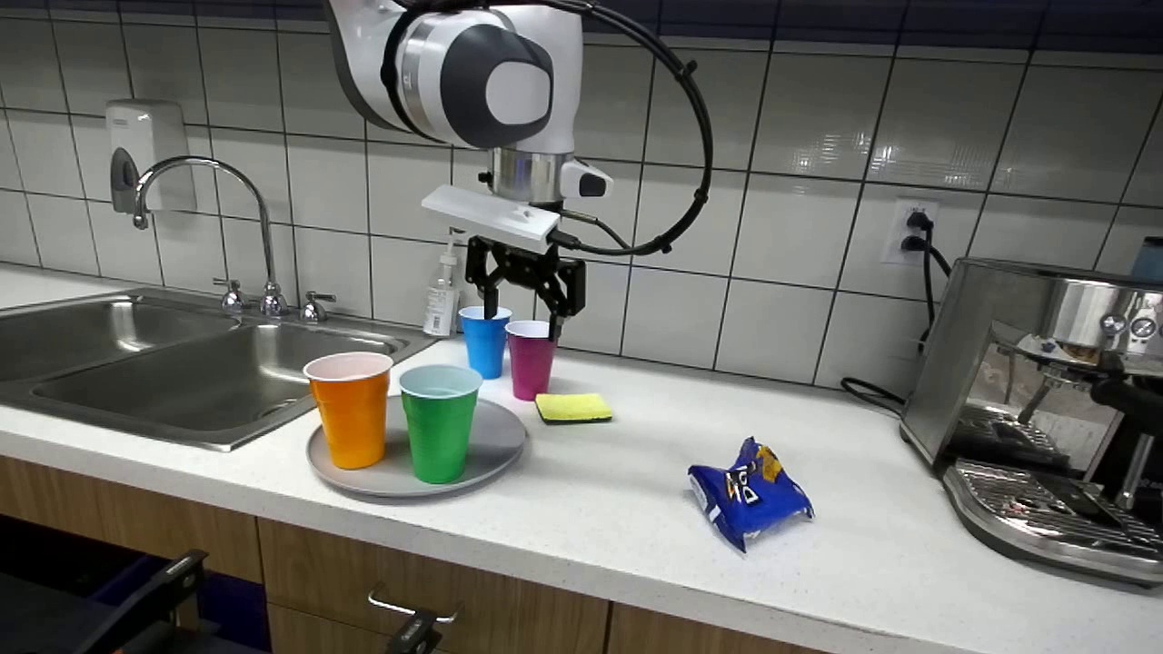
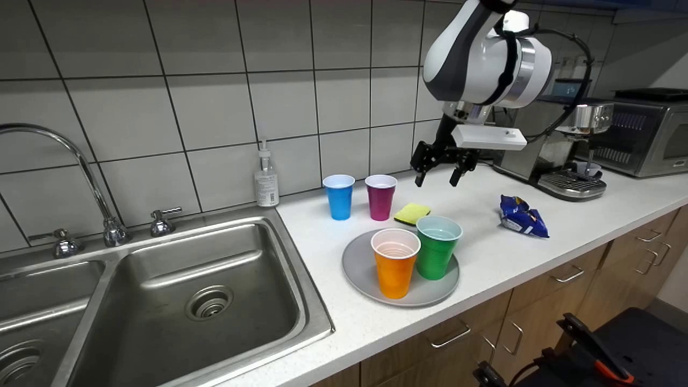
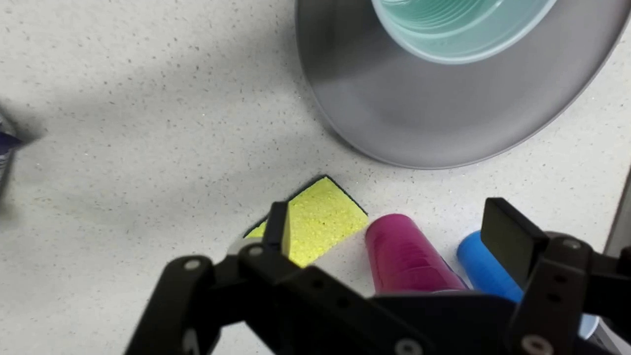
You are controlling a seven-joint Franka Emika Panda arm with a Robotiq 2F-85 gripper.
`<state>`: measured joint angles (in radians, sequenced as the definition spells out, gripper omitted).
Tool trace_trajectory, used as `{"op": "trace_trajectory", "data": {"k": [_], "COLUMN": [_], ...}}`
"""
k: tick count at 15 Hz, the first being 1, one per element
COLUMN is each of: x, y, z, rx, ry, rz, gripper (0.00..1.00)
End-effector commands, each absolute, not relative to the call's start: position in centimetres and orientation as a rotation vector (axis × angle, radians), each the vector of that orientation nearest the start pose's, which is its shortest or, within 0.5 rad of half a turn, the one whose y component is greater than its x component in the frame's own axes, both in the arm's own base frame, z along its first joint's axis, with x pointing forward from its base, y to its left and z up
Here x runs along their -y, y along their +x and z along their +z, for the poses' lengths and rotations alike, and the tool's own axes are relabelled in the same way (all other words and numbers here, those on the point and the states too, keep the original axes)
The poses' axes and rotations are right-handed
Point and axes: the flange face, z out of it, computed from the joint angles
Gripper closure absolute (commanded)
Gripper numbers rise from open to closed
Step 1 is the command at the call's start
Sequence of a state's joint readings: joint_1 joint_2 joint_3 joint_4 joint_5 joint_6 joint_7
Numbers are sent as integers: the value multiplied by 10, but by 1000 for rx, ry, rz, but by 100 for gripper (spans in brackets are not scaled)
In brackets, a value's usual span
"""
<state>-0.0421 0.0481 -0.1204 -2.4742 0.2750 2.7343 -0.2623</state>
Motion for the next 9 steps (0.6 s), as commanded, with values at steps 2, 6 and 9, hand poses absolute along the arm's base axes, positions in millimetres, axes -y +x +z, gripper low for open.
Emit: {"op": "trace_trajectory", "data": {"k": [2,6,9], "x": [90,86,82], "y": [487,489,493], "z": [293,286,280], "rx": [-215,-305,-423], "ry": [-3032,-3046,-3058], "rz": [-355,-344,-353], "gripper": [0,0,0]}}
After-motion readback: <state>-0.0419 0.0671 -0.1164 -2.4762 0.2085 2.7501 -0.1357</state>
